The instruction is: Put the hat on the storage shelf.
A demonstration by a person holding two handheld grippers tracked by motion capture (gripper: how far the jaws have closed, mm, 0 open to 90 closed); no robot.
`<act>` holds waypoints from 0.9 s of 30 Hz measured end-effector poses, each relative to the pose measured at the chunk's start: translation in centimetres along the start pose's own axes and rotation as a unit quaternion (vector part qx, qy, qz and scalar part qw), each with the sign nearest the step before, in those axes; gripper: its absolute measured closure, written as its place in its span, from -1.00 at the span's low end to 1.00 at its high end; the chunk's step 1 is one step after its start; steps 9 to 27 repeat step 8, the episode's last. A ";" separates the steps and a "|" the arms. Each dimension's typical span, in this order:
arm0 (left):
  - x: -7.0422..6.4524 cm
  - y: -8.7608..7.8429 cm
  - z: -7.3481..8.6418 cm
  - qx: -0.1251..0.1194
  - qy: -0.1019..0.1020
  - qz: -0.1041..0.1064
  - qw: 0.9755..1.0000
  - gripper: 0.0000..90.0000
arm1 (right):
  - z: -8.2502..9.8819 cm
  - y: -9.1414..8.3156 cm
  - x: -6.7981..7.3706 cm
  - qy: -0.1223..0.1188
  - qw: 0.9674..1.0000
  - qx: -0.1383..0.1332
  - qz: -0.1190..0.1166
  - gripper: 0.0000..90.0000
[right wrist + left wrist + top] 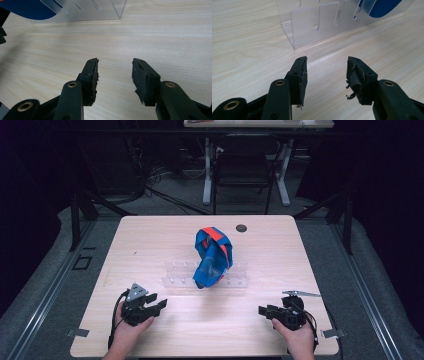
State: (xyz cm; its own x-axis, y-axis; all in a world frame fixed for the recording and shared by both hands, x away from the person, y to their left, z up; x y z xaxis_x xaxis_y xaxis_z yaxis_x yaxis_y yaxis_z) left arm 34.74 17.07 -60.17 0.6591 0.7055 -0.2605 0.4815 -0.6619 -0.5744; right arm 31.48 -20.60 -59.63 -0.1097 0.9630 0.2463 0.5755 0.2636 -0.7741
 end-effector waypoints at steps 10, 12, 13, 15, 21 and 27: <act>-1.0 0.8 -1.3 -0.010 0.008 0.006 1.000 0.01 | -0.1 -0.2 -0.5 0.018 1.000 -0.004 -0.005 0.24; -1.0 0.8 -1.3 -0.010 0.008 0.006 1.000 0.01 | -0.1 -0.2 -0.5 0.018 1.000 -0.004 -0.005 0.24; -1.0 0.8 -1.3 -0.010 0.008 0.006 1.000 0.01 | -0.1 -0.2 -0.5 0.018 1.000 -0.004 -0.005 0.24; -1.0 0.8 -1.3 -0.010 0.008 0.006 1.000 0.01 | -0.1 -0.2 -0.5 0.018 1.000 -0.004 -0.005 0.24; -1.0 0.8 -1.3 -0.010 0.008 0.006 1.000 0.01 | -0.1 -0.2 -0.5 0.018 1.000 -0.004 -0.005 0.24; -1.0 0.8 -1.3 -0.010 0.008 0.006 1.000 0.01 | -0.1 -0.2 -0.5 0.018 1.000 -0.004 -0.005 0.24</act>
Point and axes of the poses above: each handheld gripper's, and its own axes: y roughly forward along the jaws, z roughly out of its underside, x roughly to its left, the point moved 8 cm from there along y, roughly forward along the jaws, and after that the axes turned 14 degrees about z, right-handed, at the moved point
